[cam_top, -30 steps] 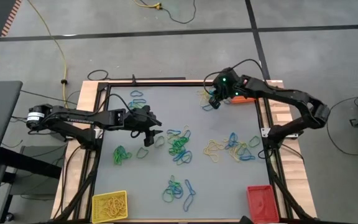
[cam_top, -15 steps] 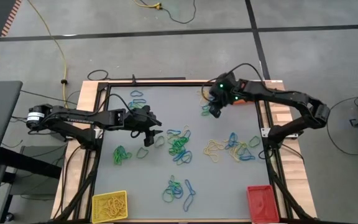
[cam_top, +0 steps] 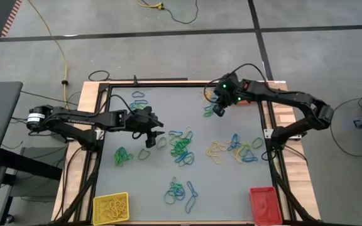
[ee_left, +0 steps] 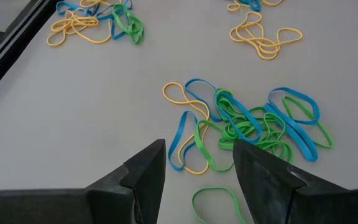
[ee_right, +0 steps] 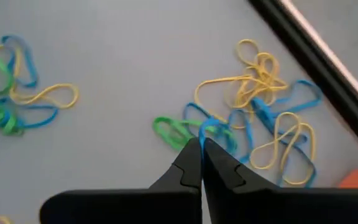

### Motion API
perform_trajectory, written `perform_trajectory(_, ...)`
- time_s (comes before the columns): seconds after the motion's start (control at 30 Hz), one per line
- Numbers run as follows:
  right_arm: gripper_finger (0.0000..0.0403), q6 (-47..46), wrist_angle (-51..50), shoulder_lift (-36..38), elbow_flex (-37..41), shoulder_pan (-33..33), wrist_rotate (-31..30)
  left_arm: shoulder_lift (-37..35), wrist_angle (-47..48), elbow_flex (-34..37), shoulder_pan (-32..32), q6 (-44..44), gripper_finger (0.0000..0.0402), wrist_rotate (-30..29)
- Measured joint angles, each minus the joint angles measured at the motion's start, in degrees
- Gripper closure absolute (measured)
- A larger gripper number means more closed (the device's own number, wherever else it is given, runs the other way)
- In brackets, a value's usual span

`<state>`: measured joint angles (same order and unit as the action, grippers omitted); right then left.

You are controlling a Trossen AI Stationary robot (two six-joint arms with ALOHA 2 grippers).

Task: Sort rubber bands into baskets
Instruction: Put the blue rubber band into the red bin

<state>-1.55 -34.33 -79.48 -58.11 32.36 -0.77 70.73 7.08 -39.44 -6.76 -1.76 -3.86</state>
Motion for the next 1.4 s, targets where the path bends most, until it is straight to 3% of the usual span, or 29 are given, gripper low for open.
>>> perform_trajectory(0.47,0.0373,-4.58,0.46,-1.08,0.02,16.05,-5.38,0.01,0.01,0.0,0.0,0.0,0.0223,-0.01)
perform_trajectory(0.7,0.0373,-5.67,0.59,-5.06,0.04,18.77,-5.42,0.01,0.01,0.0,0.0,0.0,0.0223,-0.01)
perform_trajectory(1.07,0.0373,-5.51,0.68,-3.9,0.07,11.01,-5.18,-0.01,-0.01,0.0,0.0,0.0,0.0223,-0.01)
perform_trajectory(1.4,0.0373,-9.36,-15.94,6.71,0.07,-7.71,-3.45,0.0,0.01,0.0,0.0,0.0,0.0223,-0.01)
